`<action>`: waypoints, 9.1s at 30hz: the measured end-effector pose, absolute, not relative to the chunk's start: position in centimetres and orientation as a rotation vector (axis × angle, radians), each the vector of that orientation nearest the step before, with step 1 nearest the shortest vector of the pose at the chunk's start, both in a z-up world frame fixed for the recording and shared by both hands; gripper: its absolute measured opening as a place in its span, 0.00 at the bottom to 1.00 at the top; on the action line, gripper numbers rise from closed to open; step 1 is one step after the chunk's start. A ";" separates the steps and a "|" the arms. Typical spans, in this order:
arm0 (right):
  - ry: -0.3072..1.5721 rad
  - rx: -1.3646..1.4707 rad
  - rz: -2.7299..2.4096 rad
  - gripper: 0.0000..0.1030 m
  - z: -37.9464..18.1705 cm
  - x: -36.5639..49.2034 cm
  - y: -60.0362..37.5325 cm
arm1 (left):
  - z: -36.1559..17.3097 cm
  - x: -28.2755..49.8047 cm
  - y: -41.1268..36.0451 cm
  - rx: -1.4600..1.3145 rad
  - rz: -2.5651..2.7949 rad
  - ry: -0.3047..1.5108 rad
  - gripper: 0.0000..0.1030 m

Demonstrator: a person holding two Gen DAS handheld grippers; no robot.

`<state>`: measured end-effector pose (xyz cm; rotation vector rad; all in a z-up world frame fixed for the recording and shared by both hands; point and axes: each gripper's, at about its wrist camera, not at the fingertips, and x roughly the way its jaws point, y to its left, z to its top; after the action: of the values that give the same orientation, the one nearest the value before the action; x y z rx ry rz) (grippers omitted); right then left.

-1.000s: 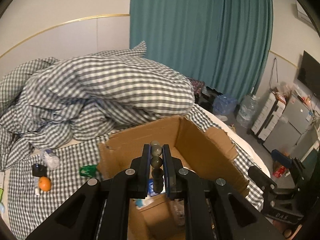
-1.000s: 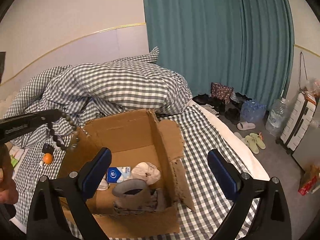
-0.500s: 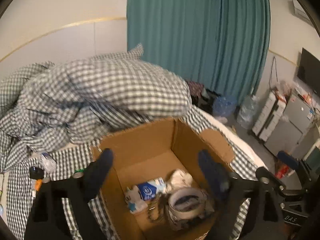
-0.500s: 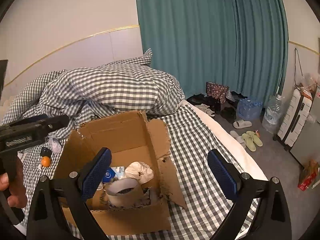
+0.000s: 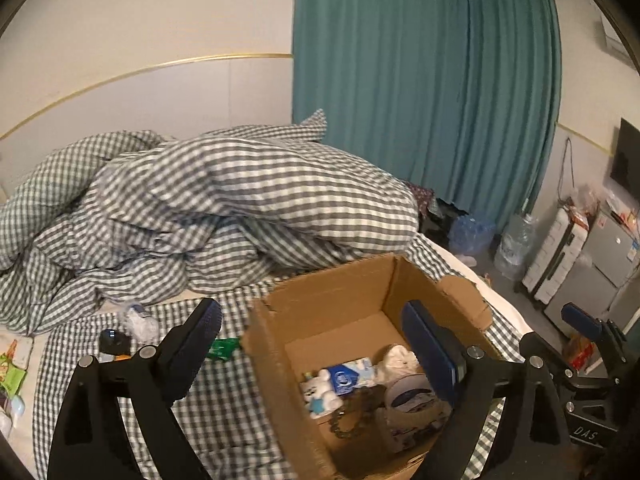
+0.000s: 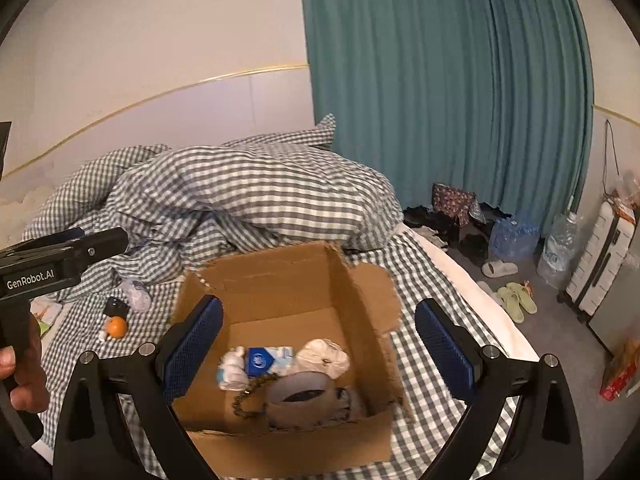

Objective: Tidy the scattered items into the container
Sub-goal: 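Move both tools back toward the orange and green packet, then grasp the orange with the left tool while the right grasps the green packet, then carry the orange and green packet with both tools over the box, then open both tools to drop the green packet and orange into the box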

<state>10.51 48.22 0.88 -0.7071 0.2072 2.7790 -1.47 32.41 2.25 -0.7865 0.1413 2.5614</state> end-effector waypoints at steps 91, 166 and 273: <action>0.143 -1.367 2.861 1.00 -18.4 -17.7 25.6 | -22.4 -22.9 8.0 -1.362 2.667 0.010 0.81; 0.151 -1.142 3.057 0.30 -7.6 -12.1 20.9 | -6.9 -12.1 -1.9 -1.103 2.925 -0.101 0.55; 0.323 -0.793 2.682 0.88 -2.1 9.3 52.2 | -1.6 -1.0 37.8 -0.792 2.469 0.172 0.96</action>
<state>9.27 52.23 -2.09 -0.7928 0.3232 2.6825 -0.96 37.84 -1.62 -0.7917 0.1719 2.4690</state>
